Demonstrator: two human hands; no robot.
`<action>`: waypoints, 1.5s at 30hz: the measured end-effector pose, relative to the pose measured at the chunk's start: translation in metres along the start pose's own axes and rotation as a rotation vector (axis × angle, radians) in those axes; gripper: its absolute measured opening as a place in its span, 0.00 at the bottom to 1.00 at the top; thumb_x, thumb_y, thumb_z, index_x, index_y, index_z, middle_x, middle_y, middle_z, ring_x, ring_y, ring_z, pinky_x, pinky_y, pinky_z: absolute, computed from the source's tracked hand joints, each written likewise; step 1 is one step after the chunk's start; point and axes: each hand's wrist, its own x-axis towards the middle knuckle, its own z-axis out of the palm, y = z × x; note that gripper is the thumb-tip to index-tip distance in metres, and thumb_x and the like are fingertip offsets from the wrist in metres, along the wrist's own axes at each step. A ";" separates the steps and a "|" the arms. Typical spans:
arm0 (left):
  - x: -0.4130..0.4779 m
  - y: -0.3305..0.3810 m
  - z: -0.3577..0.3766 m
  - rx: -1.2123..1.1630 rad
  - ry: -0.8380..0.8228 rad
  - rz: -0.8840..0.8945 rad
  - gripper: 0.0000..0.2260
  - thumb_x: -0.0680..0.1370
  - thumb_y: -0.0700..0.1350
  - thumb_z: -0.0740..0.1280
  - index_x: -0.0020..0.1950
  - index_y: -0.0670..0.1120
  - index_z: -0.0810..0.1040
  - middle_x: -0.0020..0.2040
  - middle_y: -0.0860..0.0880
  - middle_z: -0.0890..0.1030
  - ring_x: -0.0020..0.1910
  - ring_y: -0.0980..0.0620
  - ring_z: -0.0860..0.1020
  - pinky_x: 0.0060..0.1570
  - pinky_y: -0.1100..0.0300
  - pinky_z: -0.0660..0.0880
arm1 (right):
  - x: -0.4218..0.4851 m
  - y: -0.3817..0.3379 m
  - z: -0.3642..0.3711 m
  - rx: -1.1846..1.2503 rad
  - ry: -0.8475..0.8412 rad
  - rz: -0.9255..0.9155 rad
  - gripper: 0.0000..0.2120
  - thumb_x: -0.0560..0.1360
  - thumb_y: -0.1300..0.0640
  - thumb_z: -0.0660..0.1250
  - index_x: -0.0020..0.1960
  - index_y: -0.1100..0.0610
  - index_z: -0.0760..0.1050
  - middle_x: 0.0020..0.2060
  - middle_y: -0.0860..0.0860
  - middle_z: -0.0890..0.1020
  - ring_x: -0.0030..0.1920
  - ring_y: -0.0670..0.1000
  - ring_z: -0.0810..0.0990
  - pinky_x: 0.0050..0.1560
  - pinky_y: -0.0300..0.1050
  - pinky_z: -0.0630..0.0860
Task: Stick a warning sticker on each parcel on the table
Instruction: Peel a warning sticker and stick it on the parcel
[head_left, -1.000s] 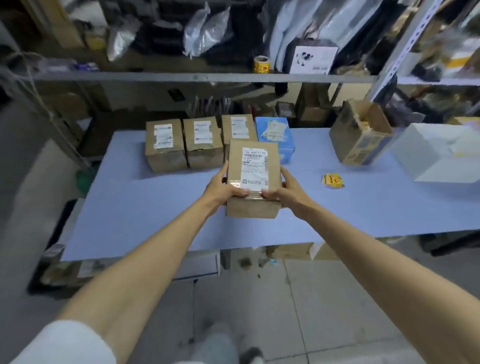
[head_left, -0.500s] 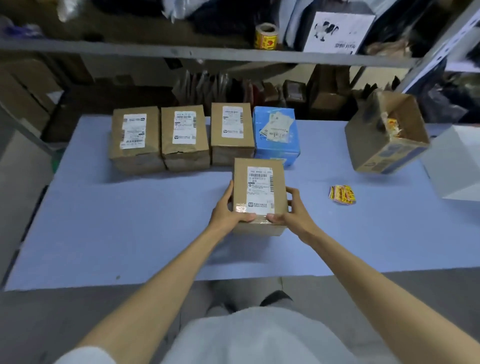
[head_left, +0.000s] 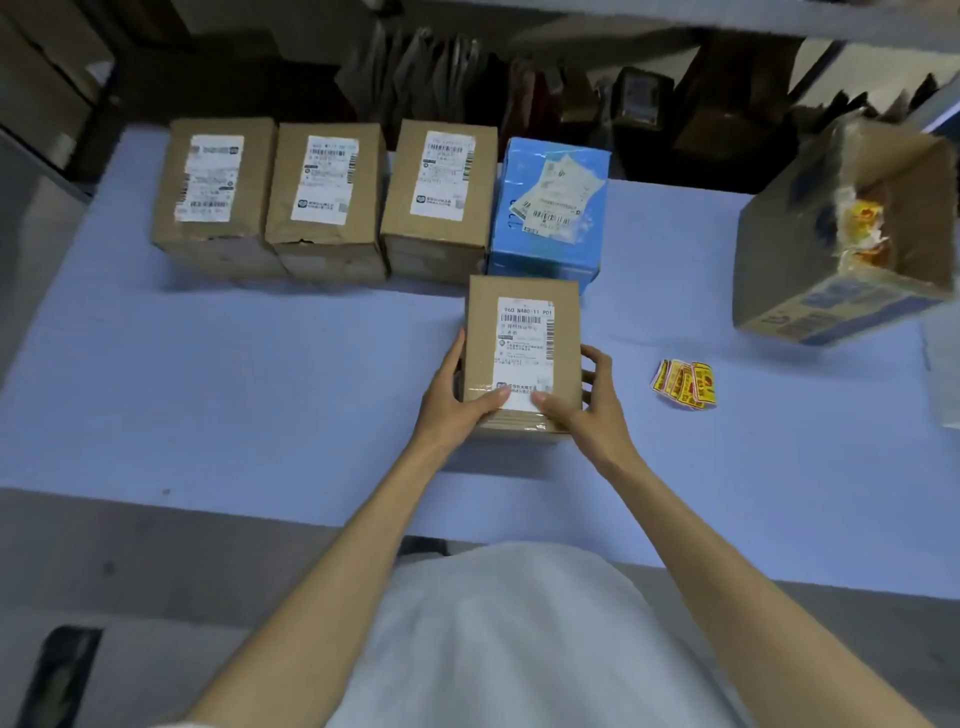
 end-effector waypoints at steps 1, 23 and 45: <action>-0.001 0.000 0.003 0.018 0.018 0.010 0.40 0.72 0.45 0.75 0.77 0.58 0.55 0.64 0.62 0.69 0.64 0.58 0.69 0.63 0.59 0.71 | 0.000 0.003 -0.003 0.002 -0.021 0.003 0.41 0.68 0.52 0.76 0.73 0.46 0.57 0.61 0.50 0.75 0.58 0.48 0.77 0.50 0.44 0.80; 0.005 -0.008 0.000 -0.030 0.040 0.076 0.39 0.71 0.39 0.75 0.76 0.55 0.61 0.68 0.57 0.71 0.58 0.68 0.73 0.50 0.76 0.72 | 0.025 0.038 -0.060 -0.302 0.305 -0.034 0.19 0.77 0.61 0.65 0.68 0.62 0.70 0.63 0.56 0.76 0.63 0.55 0.74 0.60 0.45 0.72; 0.002 -0.005 -0.001 -0.025 0.021 0.045 0.39 0.71 0.42 0.75 0.76 0.59 0.59 0.69 0.58 0.70 0.60 0.62 0.71 0.48 0.74 0.71 | 0.043 0.080 -0.099 -0.968 0.440 0.149 0.12 0.75 0.57 0.67 0.54 0.64 0.75 0.52 0.60 0.77 0.55 0.62 0.74 0.41 0.51 0.70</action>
